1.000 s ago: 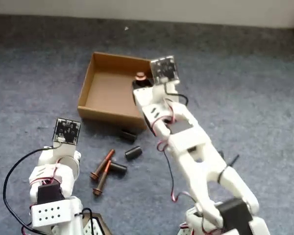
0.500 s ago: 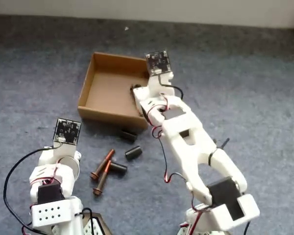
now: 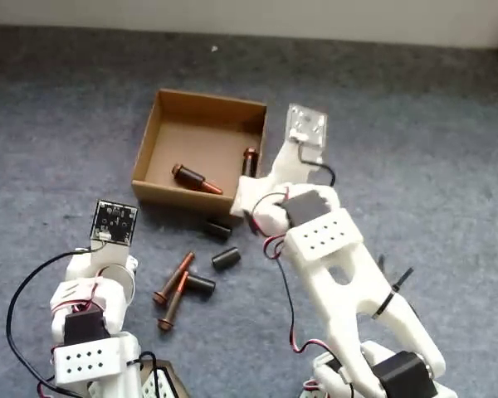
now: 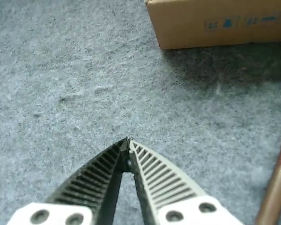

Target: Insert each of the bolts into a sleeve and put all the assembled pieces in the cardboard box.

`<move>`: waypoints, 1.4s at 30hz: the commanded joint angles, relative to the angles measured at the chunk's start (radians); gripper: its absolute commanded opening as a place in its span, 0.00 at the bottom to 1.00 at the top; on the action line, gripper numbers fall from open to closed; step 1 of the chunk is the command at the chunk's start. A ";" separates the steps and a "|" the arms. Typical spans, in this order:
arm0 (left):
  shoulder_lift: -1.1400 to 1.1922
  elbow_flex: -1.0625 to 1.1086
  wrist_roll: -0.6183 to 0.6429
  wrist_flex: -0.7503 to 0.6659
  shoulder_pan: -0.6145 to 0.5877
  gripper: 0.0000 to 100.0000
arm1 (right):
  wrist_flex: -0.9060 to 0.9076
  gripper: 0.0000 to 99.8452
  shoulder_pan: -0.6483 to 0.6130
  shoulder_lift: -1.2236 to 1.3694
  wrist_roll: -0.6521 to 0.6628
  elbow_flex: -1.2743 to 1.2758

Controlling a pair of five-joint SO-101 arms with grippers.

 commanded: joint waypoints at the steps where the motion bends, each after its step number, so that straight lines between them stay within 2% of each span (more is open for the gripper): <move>1: -0.007 -0.005 -0.009 -0.018 0.012 0.01 | 0.047 0.17 -0.140 0.054 -0.178 0.008; 6: -0.007 -0.005 -0.009 -0.018 0.012 0.01 | 0.047 0.17 -0.226 0.193 -0.269 0.012; 14: -0.007 -0.002 -0.009 -0.018 0.012 0.01 | -0.067 0.17 -0.226 0.401 -0.305 0.005; 21: -0.007 -0.002 -0.009 -0.018 0.012 0.01 | -0.136 0.17 -0.179 0.417 -0.318 -0.012; 27: -0.007 -0.001 -0.009 -0.018 0.012 0.01 | -0.134 0.17 -0.203 0.418 -0.316 -0.008; 29: -0.007 -0.001 -0.009 -0.018 0.012 0.01 | -0.133 0.15 -0.203 0.418 -0.316 -0.007; 32: -0.007 -0.001 -0.009 -0.018 0.012 0.01 | -0.130 0.01 -0.200 0.414 -0.304 -0.005; 37: -0.007 -0.001 -0.011 -0.017 0.008 0.01 | 0.067 0.00 -0.173 0.305 -0.098 -0.016; 42: -0.007 -0.013 -0.011 -0.014 -0.031 0.01 | 0.139 0.00 -0.024 0.042 0.032 -0.007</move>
